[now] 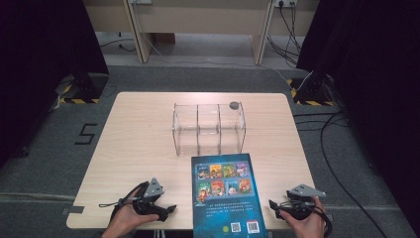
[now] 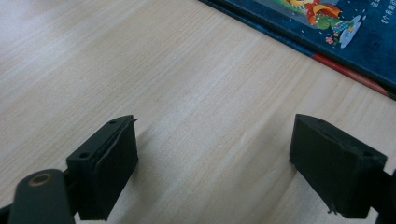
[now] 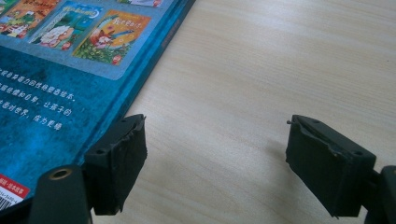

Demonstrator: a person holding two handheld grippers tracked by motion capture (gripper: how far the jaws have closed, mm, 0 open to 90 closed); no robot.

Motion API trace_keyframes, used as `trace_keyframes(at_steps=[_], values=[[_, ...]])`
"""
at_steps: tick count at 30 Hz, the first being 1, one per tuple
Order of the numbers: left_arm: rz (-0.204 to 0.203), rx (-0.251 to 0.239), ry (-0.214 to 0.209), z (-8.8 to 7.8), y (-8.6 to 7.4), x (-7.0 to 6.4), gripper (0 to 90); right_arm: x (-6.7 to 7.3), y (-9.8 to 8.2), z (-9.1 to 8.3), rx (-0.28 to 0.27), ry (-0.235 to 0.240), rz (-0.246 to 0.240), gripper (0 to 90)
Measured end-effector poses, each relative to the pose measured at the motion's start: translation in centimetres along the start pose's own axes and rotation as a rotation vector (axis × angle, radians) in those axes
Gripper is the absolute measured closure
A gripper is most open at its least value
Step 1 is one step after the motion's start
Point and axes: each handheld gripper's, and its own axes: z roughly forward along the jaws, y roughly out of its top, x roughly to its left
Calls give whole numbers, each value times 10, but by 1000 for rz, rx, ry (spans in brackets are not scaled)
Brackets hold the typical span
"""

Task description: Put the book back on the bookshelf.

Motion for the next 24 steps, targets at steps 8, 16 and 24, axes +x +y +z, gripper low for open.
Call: trace_keyframes(at_steps=[8, 16, 24], values=[[0, 1, 0, 0, 0, 0, 142, -1, 0, -2, -1, 3, 4, 240], [0, 2, 0, 0, 0, 0, 141, 2, 0, 2, 45, 1, -9, 279], [-4, 1, 1, 0, 0, 0, 138, 7, 0, 4, 46, -23, -20, 253]])
